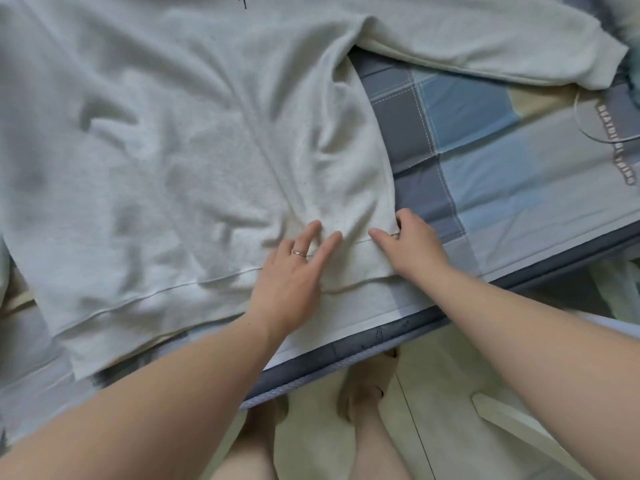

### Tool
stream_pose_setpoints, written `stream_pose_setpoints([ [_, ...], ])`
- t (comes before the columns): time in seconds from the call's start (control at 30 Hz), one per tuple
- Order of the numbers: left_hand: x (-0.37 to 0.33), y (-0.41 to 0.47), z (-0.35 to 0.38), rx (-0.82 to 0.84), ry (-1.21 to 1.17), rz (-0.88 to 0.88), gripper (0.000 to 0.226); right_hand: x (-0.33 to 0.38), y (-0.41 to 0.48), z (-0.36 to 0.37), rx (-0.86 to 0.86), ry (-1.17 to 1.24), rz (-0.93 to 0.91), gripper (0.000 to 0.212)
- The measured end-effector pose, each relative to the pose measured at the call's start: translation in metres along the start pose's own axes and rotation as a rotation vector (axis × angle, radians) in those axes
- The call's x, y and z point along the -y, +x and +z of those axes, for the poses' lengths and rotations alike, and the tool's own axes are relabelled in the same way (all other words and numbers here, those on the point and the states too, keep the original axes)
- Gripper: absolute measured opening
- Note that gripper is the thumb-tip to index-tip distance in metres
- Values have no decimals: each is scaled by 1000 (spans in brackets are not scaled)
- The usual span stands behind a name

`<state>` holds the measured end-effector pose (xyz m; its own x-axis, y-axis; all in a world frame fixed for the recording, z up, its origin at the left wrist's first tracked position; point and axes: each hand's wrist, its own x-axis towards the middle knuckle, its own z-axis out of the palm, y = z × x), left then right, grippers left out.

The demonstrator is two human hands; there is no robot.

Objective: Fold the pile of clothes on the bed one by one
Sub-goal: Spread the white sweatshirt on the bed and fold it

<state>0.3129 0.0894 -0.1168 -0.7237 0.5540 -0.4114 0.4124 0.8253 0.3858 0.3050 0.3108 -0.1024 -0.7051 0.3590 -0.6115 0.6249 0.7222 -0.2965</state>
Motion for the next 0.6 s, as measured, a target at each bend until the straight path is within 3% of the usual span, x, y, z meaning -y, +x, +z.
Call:
stream_pose_setpoints([
  [0.1, -5, 0, 6, -117, -9, -60, 67, -6, 2, 3, -46, 36, -8, 34],
  [0.23, -16, 13, 2, -95, 71, -157, 31, -20, 8, -7, -16, 113, -4, 36],
  [0.3, -28, 24, -4, -106, 18, -153, 19, -33, 11, -17, 1, 200, 97, 34],
  [0.47, -59, 39, -4, -5, -171, -76, 21, -47, 11, -30, 19, 459, 341, 19],
  [0.53, -55, 32, -2, -7, -105, -96, 40, -46, 5, -28, 86, 582, 354, 26],
  [0.6, -42, 20, 0, -5, -3, -119, 67, -53, -2, -23, 179, 616, 328, 18],
])
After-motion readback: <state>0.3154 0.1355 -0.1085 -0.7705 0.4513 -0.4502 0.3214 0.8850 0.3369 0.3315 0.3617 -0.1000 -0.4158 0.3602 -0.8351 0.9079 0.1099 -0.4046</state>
